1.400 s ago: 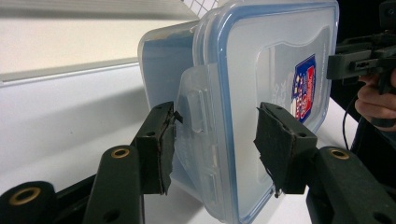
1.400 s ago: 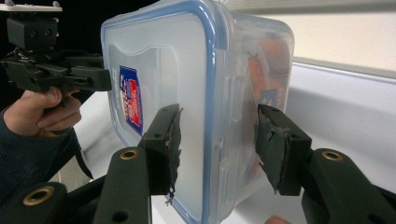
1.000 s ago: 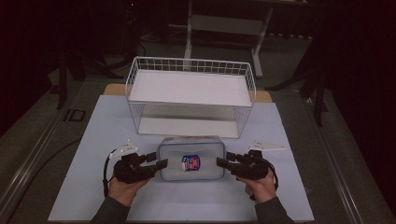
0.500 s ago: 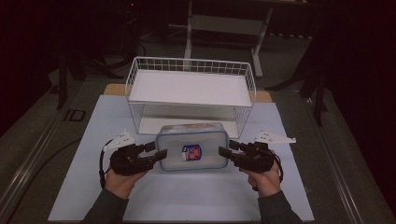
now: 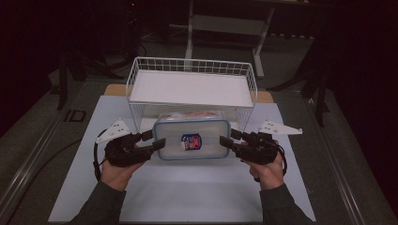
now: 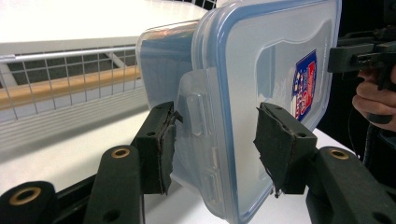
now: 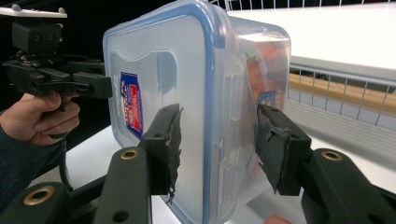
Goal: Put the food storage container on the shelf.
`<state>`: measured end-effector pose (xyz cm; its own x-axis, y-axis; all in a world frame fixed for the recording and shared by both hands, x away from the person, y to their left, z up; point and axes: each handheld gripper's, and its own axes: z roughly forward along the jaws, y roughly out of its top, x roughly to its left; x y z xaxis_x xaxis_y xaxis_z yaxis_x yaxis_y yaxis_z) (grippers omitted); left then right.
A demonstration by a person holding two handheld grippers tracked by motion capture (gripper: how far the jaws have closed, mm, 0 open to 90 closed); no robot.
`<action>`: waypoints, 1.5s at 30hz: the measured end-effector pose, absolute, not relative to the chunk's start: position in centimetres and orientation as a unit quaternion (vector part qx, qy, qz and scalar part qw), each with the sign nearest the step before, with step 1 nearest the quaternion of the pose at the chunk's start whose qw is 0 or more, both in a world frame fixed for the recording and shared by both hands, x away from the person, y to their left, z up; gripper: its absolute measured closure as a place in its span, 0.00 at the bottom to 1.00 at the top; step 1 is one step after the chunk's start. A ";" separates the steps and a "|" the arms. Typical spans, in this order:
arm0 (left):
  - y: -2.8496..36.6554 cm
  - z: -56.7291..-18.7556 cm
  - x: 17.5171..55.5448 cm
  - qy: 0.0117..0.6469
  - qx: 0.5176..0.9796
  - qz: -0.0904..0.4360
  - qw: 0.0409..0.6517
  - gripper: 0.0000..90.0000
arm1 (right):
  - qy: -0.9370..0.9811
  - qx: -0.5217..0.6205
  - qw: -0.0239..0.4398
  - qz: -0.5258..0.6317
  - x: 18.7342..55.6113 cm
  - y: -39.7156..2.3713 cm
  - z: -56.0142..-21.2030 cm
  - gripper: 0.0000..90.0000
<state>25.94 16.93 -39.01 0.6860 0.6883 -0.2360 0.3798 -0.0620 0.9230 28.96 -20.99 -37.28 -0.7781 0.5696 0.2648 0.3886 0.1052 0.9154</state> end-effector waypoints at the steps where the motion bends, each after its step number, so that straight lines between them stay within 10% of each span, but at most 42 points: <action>1: 16.9 -39.0 25.9 0.373 0.716 0.134 0.574 0.54 | 0.739 0.322 0.080 0.586 29.0 -21.0 -37.1 0.57; 45: 18.0 -33.8 33.3 0.332 0.708 0.159 0.602 0.54 | 0.720 0.293 0.143 0.612 34.3 -20.0 -31.7 0.57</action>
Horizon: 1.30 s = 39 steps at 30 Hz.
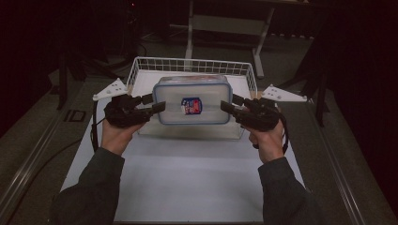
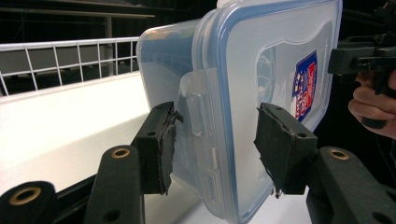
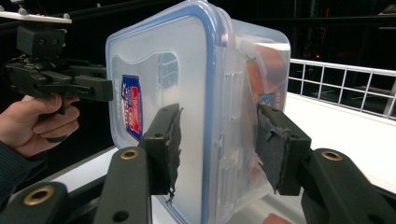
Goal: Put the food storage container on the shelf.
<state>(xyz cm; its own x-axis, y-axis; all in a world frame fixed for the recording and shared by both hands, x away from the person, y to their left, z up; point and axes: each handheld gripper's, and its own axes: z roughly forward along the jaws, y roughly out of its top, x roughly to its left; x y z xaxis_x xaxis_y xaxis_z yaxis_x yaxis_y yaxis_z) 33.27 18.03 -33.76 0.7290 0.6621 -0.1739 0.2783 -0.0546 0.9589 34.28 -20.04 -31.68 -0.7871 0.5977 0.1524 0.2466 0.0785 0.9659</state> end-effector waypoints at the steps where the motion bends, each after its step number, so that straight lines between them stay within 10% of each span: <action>1: 18.1 -33.7 33.7 0.334 0.705 0.158 0.605 0.54 | 0.721 0.294 0.143 0.611 34.5 -20.0 -31.6 0.57; 26: 18.7 -33.7 40.0 0.414 0.643 0.111 0.635 0.53 | 0.684 0.370 0.099 0.621 40.5 -19.2 -33.0 0.57; 39: 17.1 -33.7 40.7 0.457 0.663 0.176 0.567 0.54 | 0.670 0.412 0.075 0.613 42.4 -18.1 -33.2 0.57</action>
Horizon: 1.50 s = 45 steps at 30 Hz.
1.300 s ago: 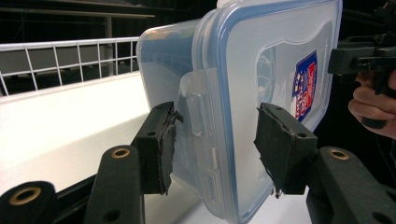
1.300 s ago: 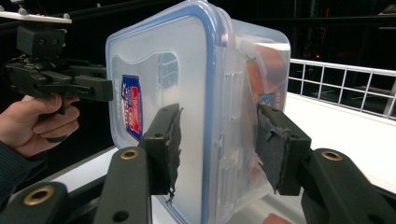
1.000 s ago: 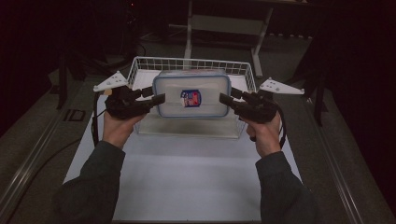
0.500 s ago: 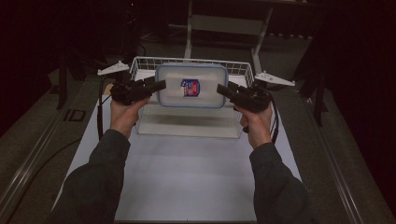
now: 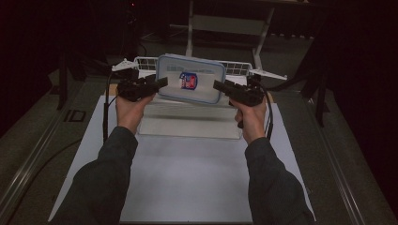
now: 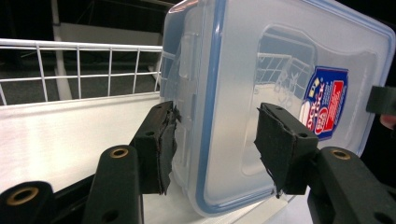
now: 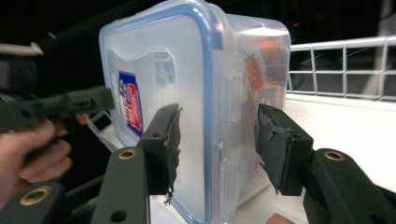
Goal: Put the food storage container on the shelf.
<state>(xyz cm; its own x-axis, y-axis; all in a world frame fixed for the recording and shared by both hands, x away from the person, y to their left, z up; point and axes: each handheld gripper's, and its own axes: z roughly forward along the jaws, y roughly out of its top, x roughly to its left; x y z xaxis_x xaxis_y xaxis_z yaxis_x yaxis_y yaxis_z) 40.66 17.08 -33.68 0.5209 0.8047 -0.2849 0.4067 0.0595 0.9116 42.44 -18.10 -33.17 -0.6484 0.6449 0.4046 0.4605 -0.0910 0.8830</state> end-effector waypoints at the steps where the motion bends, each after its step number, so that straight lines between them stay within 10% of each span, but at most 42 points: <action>1: 17.1 -33.7 40.7 0.459 0.662 0.173 0.567 0.54 | 0.663 0.418 0.062 0.618 42.6 -18.3 -33.2 0.57; 20: 17.7 -34.0 40.8 0.486 0.644 0.174 0.564 0.52 | 0.681 0.463 0.091 0.560 43.3 -17.9 -32.6 0.44; 28: 18.2 -33.7 38.9 0.456 0.687 0.187 0.534 0.51 | 0.763 0.381 0.185 0.489 40.4 -17.1 -31.7 0.44; 45: 22.2 -35.6 29.6 0.416 0.736 0.233 0.481 0.43 | 0.789 0.334 0.202 0.475 31.1 -21.3 -35.4 0.31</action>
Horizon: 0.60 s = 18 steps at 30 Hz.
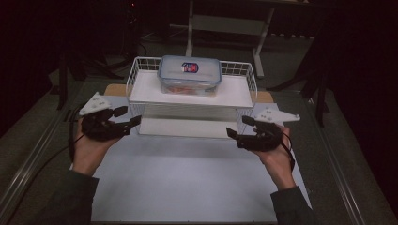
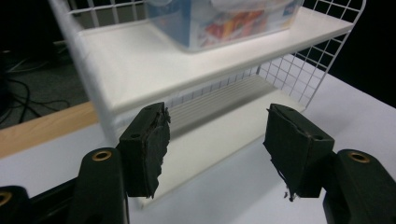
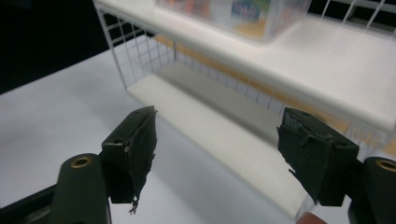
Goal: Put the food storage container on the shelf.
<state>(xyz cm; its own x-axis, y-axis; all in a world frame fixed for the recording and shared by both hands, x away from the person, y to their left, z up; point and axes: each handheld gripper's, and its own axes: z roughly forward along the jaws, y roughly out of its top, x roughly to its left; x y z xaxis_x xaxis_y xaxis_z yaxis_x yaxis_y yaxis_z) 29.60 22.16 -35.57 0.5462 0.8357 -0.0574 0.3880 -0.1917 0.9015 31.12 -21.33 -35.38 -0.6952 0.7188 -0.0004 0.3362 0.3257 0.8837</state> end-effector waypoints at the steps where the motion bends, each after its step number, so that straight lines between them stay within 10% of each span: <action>1: 22.9 -36.4 28.2 0.422 0.727 0.235 0.488 0.42 | 0.788 0.335 0.201 0.476 30.6 -21.7 -35.9 0.31; 18: 25.9 -45.1 20.7 0.455 0.712 0.246 0.475 0.39 | 0.766 0.353 0.209 0.494 23.3 -26.3 -42.8 0.29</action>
